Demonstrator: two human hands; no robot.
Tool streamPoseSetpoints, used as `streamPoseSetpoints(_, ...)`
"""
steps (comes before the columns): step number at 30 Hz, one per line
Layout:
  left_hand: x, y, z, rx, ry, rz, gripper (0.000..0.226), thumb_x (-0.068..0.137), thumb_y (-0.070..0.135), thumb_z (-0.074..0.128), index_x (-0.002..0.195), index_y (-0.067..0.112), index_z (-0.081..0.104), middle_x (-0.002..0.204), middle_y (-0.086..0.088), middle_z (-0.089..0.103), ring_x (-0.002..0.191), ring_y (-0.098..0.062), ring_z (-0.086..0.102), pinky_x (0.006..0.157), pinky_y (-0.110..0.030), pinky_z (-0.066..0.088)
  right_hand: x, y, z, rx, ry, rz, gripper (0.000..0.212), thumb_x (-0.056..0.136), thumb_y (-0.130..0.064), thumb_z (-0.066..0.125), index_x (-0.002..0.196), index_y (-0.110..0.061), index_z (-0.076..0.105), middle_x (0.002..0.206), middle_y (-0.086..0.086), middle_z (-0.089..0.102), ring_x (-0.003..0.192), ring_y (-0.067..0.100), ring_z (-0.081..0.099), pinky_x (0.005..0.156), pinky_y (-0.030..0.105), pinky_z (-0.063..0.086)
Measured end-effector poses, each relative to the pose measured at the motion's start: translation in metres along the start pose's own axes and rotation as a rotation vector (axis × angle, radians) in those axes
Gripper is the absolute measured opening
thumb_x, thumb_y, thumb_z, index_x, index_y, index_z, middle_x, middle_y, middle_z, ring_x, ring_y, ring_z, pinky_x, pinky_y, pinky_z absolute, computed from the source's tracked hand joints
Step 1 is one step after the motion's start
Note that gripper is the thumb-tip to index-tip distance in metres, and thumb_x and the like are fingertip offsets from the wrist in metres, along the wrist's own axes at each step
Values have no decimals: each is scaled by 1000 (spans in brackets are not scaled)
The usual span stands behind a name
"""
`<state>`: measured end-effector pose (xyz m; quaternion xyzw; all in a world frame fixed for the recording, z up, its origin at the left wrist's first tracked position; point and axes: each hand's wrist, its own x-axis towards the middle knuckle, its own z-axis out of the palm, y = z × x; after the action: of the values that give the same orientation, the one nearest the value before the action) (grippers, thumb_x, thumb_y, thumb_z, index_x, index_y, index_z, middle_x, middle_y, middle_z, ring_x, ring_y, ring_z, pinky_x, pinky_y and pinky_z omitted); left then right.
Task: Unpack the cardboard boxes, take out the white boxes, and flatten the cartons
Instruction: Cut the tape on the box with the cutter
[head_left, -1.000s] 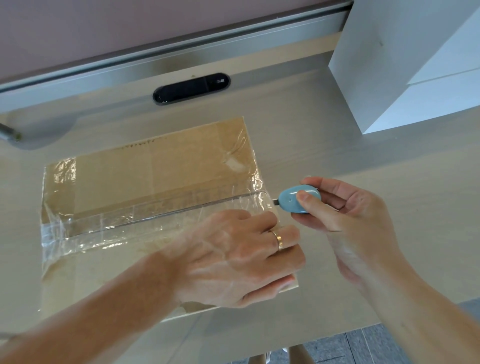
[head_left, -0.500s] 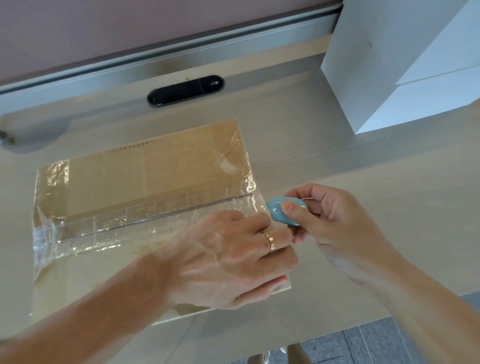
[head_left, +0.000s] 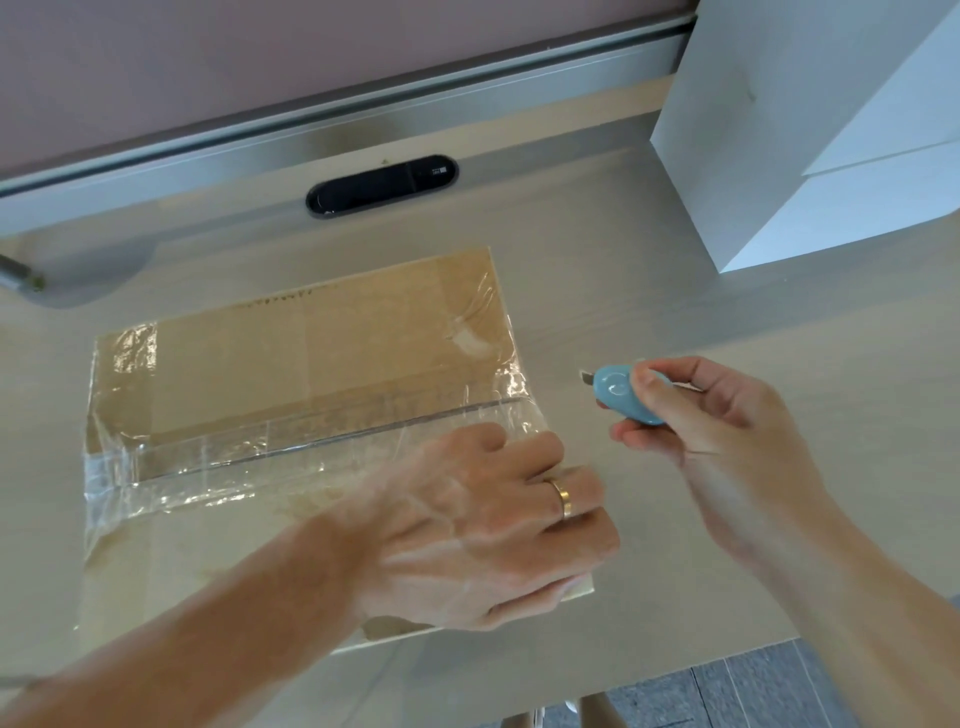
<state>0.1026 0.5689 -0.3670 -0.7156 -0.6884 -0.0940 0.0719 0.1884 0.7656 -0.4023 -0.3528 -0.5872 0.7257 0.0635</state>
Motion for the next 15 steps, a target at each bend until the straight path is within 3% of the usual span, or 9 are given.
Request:
streamPoseSetpoints(4, 0, 2, 3, -15, 23, -24, 22, 103, 31, 55, 90, 18, 66, 82, -1, 56, 68, -22, 37, 51, -39, 32, -3, -4, -10, -158, -130, -37, 5, 94, -23, 72, 90, -23, 75, 84, 8, 80, 63, 24, 76, 68, 26, 61)
streamPoseSetpoints(8, 0, 1, 0, -21, 1, -42, 21, 101, 31, 59, 85, 20, 66, 79, 0, 57, 66, -23, 39, 52, -39, 33, -11, 2, -3, -109, -255, -14, 12, 90, -19, 72, 95, -8, 68, 80, 13, 78, 61, 24, 73, 59, 27, 59)
streamPoseSetpoints(11, 2, 1, -1, 4, 14, -23, 19, 99, 28, 60, 83, 19, 66, 80, 0, 58, 65, -23, 39, 51, -39, 33, -14, 6, 5, -77, -240, -28, 21, 87, -24, 80, 95, -9, 68, 84, 15, 79, 68, 28, 74, 61, 31, 60)
streamPoseSetpoints(15, 1, 1, 1, 24, 9, -20, 19, 98, 26, 61, 82, 19, 66, 80, -1, 61, 65, -23, 38, 51, -39, 33, -15, 11, 14, -23, -181, -35, 13, 88, -22, 75, 93, -12, 69, 85, 11, 79, 67, 24, 75, 60, 27, 59)
